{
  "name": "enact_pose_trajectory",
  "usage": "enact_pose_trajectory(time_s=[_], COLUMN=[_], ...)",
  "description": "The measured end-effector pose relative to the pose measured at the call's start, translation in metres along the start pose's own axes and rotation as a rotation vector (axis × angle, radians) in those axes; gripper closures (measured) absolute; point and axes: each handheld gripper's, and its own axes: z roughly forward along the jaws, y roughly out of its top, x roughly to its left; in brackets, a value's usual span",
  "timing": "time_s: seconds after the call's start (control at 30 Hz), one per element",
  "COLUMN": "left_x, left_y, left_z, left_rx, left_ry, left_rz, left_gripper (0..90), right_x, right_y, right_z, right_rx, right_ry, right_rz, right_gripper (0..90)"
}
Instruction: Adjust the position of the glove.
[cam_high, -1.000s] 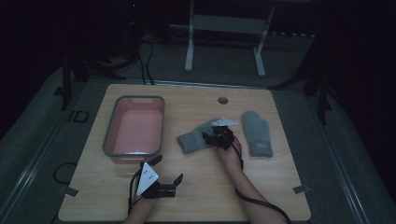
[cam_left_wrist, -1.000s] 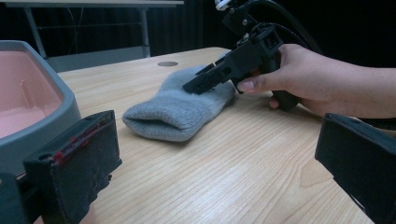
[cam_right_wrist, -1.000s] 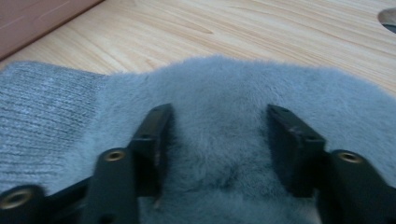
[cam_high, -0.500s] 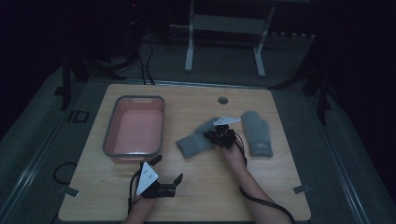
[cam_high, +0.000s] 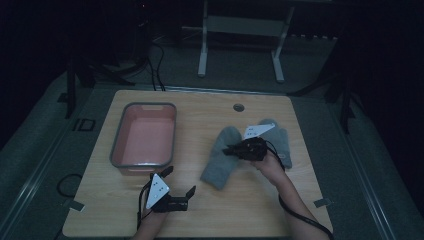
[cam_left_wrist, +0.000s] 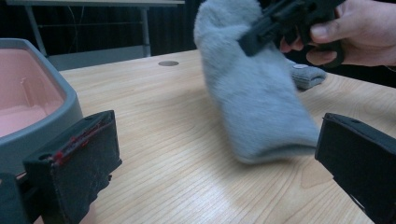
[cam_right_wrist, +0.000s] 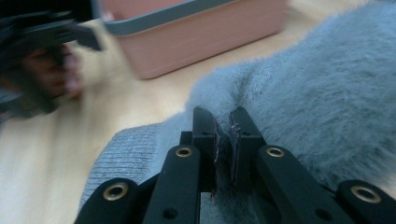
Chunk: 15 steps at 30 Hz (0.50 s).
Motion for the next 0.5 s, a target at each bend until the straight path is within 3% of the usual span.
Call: enact_pose_trajectory(time_s=[0.07,0.23,0.37,0.43,0.47,0.5], left_x=[0.000,0.000,0.000,0.000,0.000,0.000], left_y=[0.000,0.000,0.000,0.000,0.000,0.000], left_z=[0.000,0.000,0.000,0.000,0.000,0.000], left_rx=[0.000,-0.001,0.000,0.000,0.000,0.000], left_ry=[-0.001,-0.002,-0.003,-0.003,-0.002,-0.002], left_rz=[0.000,0.000,-0.001,-0.001,-0.001,-0.001], left_gripper=[0.2,0.2,0.2,0.2,0.2,0.2], right_x=[-0.001,-0.008,-0.014,-0.013,-0.012,-0.012], right_y=[-0.007,-0.023,-0.030,-0.031,-0.031,-0.030], right_z=[0.008,0.032,0.037,0.037,0.037,0.036], right_rx=[0.033,0.138,0.120,0.121,0.130,0.132], right_ry=[0.004,-0.058,-0.061,-0.072,-0.092,-0.099], right_rz=[-0.009,-0.005,0.040,0.040,0.043,0.042], right_gripper=[83.3,79.4,64.8,64.8,48.4,44.8])
